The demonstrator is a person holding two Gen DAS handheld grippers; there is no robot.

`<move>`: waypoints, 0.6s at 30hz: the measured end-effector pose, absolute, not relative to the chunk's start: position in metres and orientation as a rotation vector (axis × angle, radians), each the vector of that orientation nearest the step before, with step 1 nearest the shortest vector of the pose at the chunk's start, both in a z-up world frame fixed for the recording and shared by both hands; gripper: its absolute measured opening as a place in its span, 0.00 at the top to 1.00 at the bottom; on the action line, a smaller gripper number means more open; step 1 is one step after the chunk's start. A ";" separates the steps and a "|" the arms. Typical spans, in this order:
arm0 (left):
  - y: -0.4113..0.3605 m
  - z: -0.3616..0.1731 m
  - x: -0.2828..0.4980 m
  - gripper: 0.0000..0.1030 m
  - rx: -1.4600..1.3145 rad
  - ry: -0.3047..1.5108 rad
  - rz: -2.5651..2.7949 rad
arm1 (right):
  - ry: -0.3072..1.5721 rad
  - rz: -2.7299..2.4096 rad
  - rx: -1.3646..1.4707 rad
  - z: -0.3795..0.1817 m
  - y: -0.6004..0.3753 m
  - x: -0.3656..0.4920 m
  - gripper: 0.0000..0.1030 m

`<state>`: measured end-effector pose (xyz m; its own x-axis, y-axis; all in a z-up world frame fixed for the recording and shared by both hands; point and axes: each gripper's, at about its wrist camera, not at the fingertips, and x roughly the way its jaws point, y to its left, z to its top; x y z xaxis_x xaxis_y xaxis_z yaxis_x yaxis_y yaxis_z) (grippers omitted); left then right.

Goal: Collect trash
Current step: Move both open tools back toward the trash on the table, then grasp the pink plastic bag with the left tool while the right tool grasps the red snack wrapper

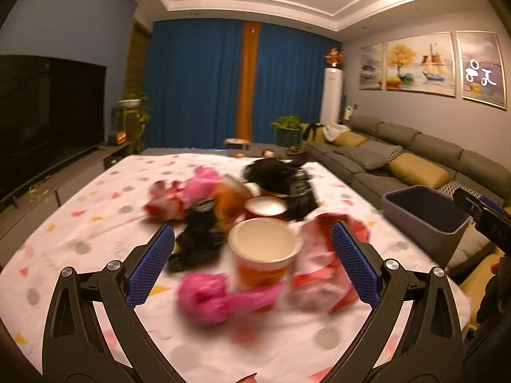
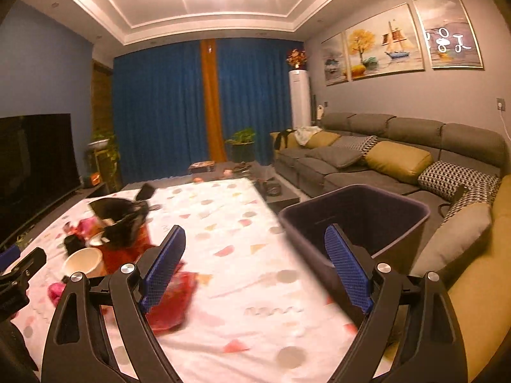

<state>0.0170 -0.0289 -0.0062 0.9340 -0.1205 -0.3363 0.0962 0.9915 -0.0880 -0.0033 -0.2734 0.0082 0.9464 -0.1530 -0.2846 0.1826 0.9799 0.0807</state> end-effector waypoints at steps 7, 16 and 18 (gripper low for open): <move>0.014 -0.018 0.006 0.06 -0.064 0.375 -0.090 | 0.316 -0.113 0.101 -0.002 -0.232 0.007 0.16; 0.031 -0.043 0.026 0.06 -0.105 0.487 -0.128 | 0.341 -0.081 0.082 -0.011 -0.215 0.019 0.16; 0.029 -0.049 0.035 0.07 -0.099 0.523 -0.144 | 0.349 -0.080 0.083 -0.012 -0.216 0.022 0.16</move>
